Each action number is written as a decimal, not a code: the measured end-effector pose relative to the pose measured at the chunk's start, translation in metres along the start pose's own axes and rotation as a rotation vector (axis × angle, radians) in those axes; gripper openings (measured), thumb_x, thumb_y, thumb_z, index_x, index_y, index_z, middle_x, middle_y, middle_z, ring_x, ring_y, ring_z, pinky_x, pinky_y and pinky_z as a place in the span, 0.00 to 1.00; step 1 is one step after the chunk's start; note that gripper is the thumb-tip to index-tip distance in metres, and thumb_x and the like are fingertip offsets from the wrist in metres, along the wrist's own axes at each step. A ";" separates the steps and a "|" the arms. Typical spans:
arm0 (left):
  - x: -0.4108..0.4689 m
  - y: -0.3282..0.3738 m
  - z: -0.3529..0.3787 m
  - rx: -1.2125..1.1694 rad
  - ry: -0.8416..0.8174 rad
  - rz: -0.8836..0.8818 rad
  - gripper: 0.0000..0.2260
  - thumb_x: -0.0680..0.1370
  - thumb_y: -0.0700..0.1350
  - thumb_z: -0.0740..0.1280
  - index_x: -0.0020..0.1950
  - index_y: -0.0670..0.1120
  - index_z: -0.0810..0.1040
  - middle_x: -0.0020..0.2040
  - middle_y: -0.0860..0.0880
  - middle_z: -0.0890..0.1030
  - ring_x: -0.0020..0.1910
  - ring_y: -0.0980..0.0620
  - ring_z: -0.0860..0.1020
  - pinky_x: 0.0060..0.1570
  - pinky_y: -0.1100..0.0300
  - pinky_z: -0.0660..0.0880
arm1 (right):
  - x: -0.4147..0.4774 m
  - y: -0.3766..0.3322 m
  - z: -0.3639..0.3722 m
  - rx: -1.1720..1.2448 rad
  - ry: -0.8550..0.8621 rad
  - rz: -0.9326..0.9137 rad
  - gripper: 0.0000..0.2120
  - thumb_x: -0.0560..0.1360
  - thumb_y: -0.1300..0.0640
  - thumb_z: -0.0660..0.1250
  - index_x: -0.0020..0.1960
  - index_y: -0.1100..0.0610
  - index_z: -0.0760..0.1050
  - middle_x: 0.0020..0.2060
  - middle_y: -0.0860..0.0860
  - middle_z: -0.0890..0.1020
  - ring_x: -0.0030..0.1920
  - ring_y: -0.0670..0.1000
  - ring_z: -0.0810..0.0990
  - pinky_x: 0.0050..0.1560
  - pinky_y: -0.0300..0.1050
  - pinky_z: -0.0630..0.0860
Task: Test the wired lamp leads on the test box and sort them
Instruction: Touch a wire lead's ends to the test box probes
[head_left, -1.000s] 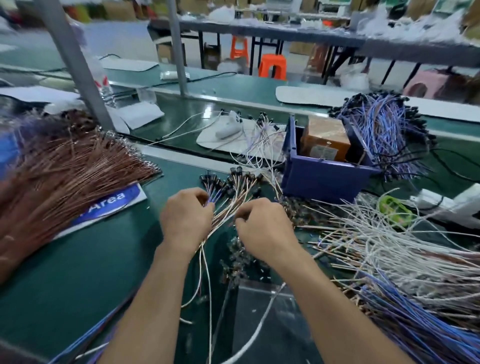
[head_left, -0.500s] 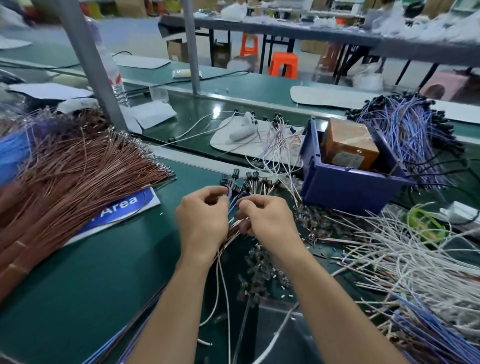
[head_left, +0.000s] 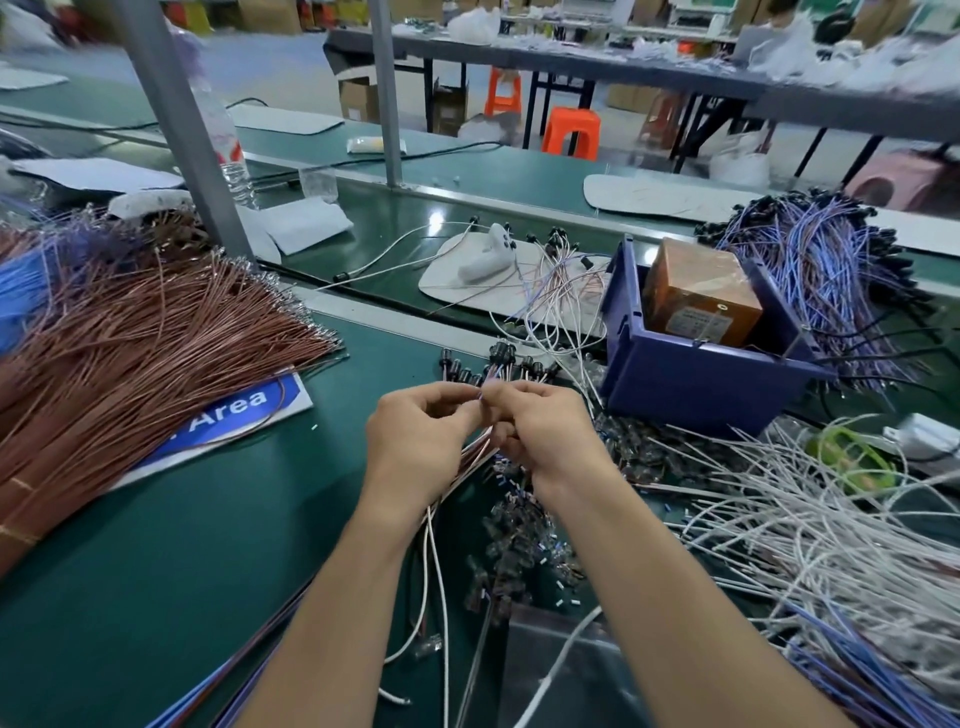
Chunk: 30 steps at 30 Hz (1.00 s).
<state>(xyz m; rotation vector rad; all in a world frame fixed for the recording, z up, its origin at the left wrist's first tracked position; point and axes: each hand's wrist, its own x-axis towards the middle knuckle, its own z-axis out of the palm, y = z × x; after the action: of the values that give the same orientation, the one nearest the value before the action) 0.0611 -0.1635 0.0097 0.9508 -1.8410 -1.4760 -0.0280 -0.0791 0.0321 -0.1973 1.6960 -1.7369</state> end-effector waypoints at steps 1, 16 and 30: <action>0.000 0.000 0.000 -0.002 -0.009 -0.006 0.07 0.71 0.47 0.77 0.40 0.60 0.87 0.38 0.58 0.87 0.41 0.59 0.85 0.47 0.59 0.81 | 0.001 0.000 -0.001 0.006 0.005 0.004 0.07 0.76 0.61 0.73 0.40 0.59 0.81 0.29 0.53 0.80 0.22 0.46 0.70 0.25 0.37 0.68; 0.002 0.005 -0.007 -0.077 0.203 -0.157 0.07 0.74 0.41 0.75 0.38 0.52 0.87 0.32 0.54 0.84 0.31 0.56 0.80 0.44 0.55 0.79 | -0.009 -0.007 -0.019 0.082 0.043 -0.022 0.08 0.76 0.66 0.72 0.39 0.60 0.81 0.30 0.56 0.81 0.23 0.46 0.73 0.24 0.35 0.70; -0.027 0.015 0.009 0.088 -0.297 0.404 0.12 0.76 0.43 0.77 0.51 0.61 0.87 0.35 0.60 0.85 0.32 0.60 0.83 0.35 0.71 0.76 | -0.060 -0.042 -0.073 0.604 0.281 -0.323 0.08 0.83 0.65 0.60 0.47 0.60 0.74 0.38 0.58 0.86 0.42 0.58 0.87 0.46 0.54 0.85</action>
<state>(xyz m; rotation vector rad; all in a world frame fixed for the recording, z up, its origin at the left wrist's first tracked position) 0.0669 -0.1340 0.0222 0.3721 -2.1682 -1.3427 -0.0388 0.0108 0.0827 0.0572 1.2842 -2.5341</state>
